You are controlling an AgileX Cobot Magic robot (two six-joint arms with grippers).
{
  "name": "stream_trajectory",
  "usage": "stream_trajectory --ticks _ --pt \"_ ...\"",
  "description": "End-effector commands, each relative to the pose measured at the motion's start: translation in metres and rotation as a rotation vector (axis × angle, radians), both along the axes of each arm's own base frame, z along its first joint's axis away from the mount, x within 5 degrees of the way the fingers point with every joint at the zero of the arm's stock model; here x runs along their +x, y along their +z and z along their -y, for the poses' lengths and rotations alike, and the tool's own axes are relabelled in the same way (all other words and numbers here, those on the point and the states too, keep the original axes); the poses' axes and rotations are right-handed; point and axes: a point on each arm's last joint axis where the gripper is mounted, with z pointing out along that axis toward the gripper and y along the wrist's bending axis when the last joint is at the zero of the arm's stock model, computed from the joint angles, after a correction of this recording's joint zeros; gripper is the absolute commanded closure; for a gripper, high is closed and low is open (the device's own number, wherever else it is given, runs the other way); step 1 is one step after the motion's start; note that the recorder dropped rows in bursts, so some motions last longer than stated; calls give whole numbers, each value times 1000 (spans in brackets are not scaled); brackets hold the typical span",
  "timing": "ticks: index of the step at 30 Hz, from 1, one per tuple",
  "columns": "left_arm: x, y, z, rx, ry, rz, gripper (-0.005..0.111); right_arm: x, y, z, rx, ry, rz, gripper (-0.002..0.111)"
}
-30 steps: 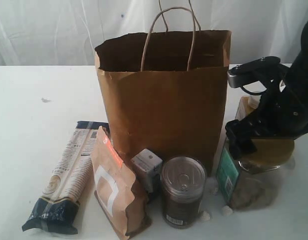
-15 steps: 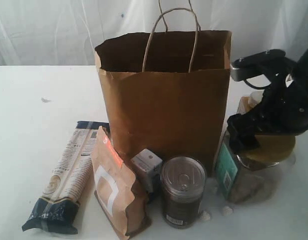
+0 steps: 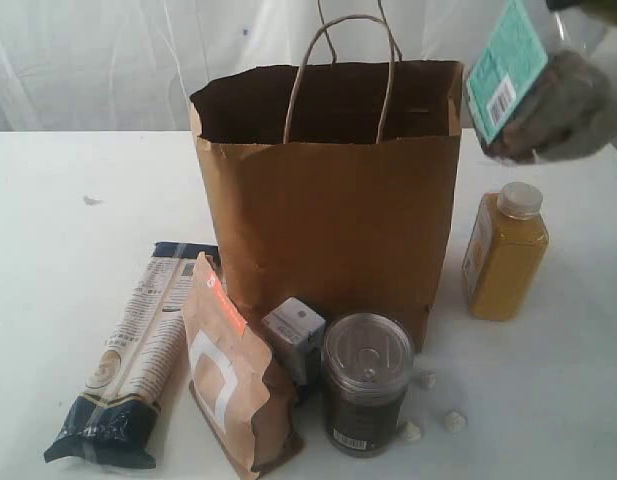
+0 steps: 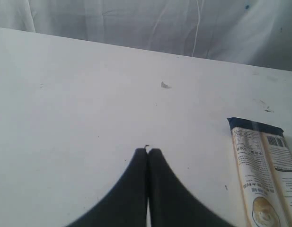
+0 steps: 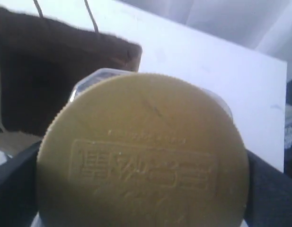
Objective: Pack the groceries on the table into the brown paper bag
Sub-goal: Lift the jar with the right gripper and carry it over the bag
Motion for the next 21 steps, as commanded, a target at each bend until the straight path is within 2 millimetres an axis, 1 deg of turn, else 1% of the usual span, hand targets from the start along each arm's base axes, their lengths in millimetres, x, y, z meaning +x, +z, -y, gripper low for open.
stream_trajectory --ticks 1,3,5,6,7,13,21 --pt "0 -1 0 -6 -7 4 107 1 31 -3 71 23 113 108" --pt "0 -1 0 -6 -7 4 107 5 44 -8 115 43 142 108" --pt "0 -1 0 -6 -7 4 107 12 51 -15 161 69 147 108" --pt "0 -1 0 -6 -7 4 107 15 52 -17 175 77 144 108" --pt "0 -1 0 -6 -7 4 107 23 53 -23 193 99 135 108" --pt "0 -1 0 -6 -7 4 107 41 49 -40 205 150 107 108" --pt "0 -1 0 -6 -7 4 107 64 35 -60 168 175 71 108"
